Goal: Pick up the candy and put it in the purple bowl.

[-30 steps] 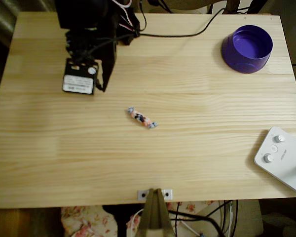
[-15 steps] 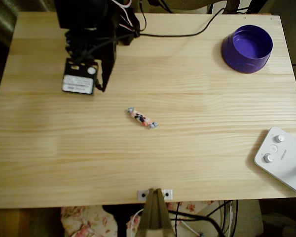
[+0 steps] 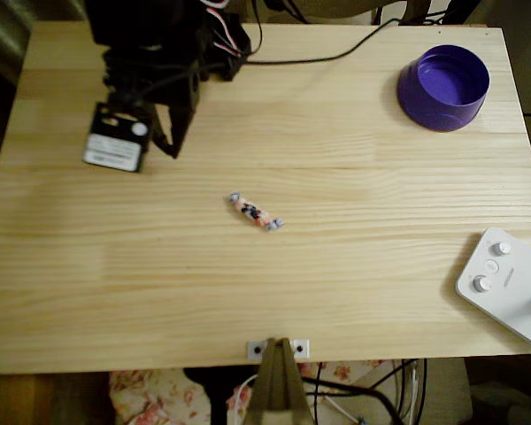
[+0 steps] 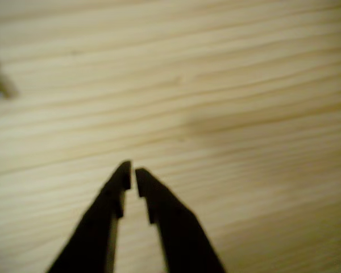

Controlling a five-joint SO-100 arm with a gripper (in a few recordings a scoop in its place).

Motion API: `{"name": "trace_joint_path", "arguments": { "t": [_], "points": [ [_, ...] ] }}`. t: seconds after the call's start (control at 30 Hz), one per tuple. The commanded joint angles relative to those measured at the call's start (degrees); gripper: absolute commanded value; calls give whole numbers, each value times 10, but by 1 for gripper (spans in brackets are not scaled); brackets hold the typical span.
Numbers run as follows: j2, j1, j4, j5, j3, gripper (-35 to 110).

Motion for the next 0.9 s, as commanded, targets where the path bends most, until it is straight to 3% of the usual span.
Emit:
{"name": "trace_joint_path", "arguments": {
  "t": [0.0,0.37,0.47,0.87],
  "points": [
    [-26,20,4,22,-107,-1],
    [-153,24,56,9,-282,-1],
    [-187,11,56,-85,-315,-1],
    [-301,-87,-19,-218,-378,-1]
  ]
}}
